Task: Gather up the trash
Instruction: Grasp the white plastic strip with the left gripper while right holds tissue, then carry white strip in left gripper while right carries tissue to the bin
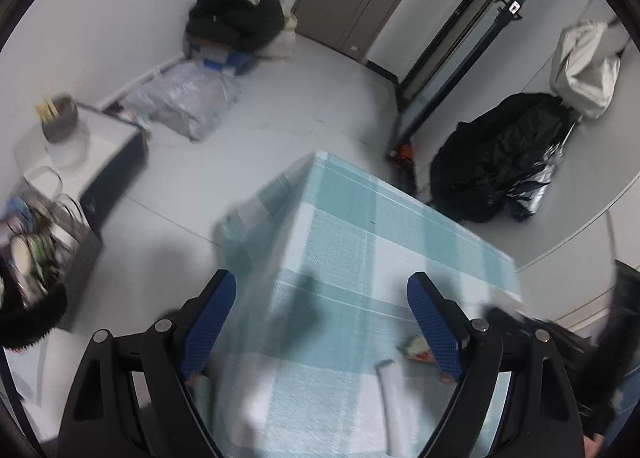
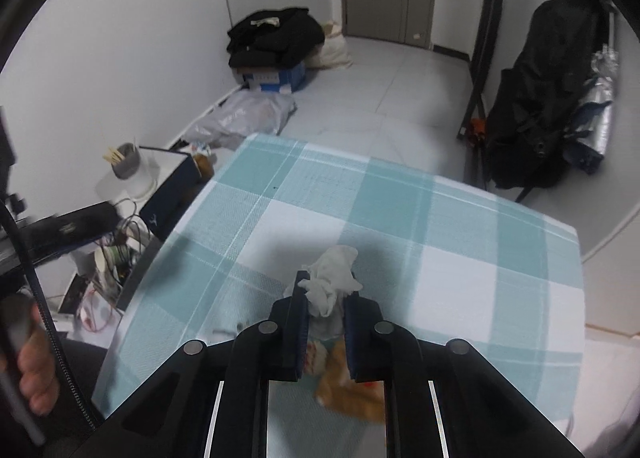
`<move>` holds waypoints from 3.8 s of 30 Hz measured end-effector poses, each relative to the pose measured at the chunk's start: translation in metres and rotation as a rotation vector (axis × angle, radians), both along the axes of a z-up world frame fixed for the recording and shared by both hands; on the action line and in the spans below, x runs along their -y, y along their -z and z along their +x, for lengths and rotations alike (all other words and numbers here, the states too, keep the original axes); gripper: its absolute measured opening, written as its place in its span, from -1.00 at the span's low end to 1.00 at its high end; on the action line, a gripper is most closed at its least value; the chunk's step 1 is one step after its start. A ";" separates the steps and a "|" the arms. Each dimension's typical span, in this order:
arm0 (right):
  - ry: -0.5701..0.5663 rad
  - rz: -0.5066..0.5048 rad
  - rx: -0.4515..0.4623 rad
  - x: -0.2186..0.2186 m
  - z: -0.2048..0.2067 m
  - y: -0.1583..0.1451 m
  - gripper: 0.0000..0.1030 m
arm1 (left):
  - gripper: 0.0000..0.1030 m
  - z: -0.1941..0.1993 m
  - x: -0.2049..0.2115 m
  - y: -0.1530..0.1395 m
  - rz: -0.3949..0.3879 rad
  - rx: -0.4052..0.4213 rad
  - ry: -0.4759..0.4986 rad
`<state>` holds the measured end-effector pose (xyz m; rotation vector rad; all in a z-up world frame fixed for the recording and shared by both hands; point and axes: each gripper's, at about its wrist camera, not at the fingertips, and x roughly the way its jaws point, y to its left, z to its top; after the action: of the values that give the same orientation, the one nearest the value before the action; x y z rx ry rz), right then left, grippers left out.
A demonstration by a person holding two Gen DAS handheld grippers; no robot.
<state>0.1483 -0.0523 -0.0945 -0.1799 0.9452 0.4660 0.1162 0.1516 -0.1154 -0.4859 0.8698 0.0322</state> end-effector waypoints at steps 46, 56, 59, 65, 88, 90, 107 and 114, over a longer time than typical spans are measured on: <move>0.147 0.219 0.001 0.159 -0.081 0.027 -0.72 | -0.15 0.003 0.108 0.042 0.242 -0.344 0.247; 0.134 0.210 -0.015 0.160 -0.081 0.031 -0.72 | -0.73 0.011 0.107 0.041 0.235 -0.358 0.218; 0.139 0.216 -0.018 0.160 -0.080 0.031 -0.72 | -0.87 0.011 0.109 0.040 0.231 -0.354 0.227; 0.135 0.207 -0.017 0.159 -0.082 0.031 -0.72 | -0.95 0.007 0.109 0.036 0.231 -0.330 0.243; 0.181 0.248 -0.013 0.163 -0.093 0.026 -0.72 | -0.96 -0.045 0.107 -0.020 0.143 -0.026 0.245; 0.175 0.243 -0.006 0.160 -0.096 0.023 -0.72 | -0.96 -0.048 0.108 -0.022 0.135 -0.007 0.258; 0.150 0.263 0.149 0.166 -0.128 -0.043 -0.72 | -0.96 -0.063 0.133 -0.080 0.115 0.149 0.336; 0.178 0.294 0.218 0.195 -0.131 -0.076 -0.72 | -0.96 -0.061 0.166 -0.108 0.110 0.210 0.398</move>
<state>0.0170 -0.2477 -0.0181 0.1182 0.6634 0.4059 0.0553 -0.0139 -0.0075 -0.2028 0.7405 -0.3287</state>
